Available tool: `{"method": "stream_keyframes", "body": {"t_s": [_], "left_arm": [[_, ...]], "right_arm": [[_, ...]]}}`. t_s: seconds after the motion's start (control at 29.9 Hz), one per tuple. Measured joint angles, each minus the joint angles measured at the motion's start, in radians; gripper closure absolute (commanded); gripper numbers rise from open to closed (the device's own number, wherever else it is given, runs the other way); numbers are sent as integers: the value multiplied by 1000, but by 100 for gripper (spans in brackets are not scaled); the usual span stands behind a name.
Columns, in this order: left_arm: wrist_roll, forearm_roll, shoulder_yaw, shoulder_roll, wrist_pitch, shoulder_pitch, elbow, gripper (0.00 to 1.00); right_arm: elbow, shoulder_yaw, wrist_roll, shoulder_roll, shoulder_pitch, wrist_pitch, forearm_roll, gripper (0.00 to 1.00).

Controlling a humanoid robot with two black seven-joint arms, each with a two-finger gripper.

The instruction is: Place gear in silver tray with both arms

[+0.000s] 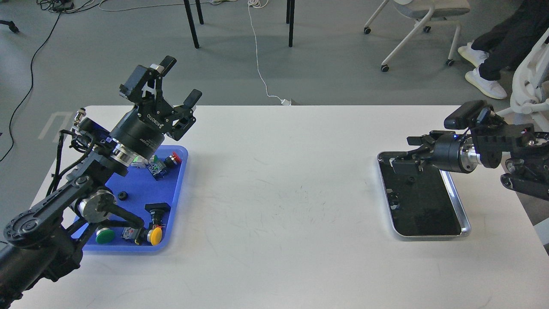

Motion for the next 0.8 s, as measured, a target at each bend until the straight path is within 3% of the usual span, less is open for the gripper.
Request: {"method": "stream_keyframes", "body": {"t_s": [0.23,0.47,0.64,0.8], "left_arm": [[0,0,2,-3,2,3,0,2],[0,112,16,5,2,4,0,2],[0,340,20,41,0,4,-24,2],[0,689,22,160,-1,-7,-95,2]], "right_arm": [[32,442,0,-11,-235,-1,364,3],[9,908,0,158,-560,-1,663,2],[9,1057,0,239,-688,8,804,1],[11,1107,0,254,-729,44,937,1]]}}
